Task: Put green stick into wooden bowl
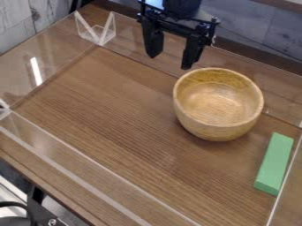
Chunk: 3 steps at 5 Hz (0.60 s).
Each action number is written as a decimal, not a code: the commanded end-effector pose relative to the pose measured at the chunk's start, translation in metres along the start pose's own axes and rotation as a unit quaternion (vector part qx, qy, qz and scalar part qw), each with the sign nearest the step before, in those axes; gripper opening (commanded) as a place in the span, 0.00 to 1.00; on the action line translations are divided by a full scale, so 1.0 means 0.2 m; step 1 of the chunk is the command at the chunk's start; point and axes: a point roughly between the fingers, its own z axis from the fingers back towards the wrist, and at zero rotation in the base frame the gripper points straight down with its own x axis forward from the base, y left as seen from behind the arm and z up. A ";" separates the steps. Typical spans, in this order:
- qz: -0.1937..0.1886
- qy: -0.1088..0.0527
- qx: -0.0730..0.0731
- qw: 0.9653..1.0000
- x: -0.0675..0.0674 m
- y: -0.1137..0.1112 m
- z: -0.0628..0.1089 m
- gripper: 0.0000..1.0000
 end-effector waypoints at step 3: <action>-0.043 -0.015 -0.014 0.999 -0.10 -0.38 -0.13 1.00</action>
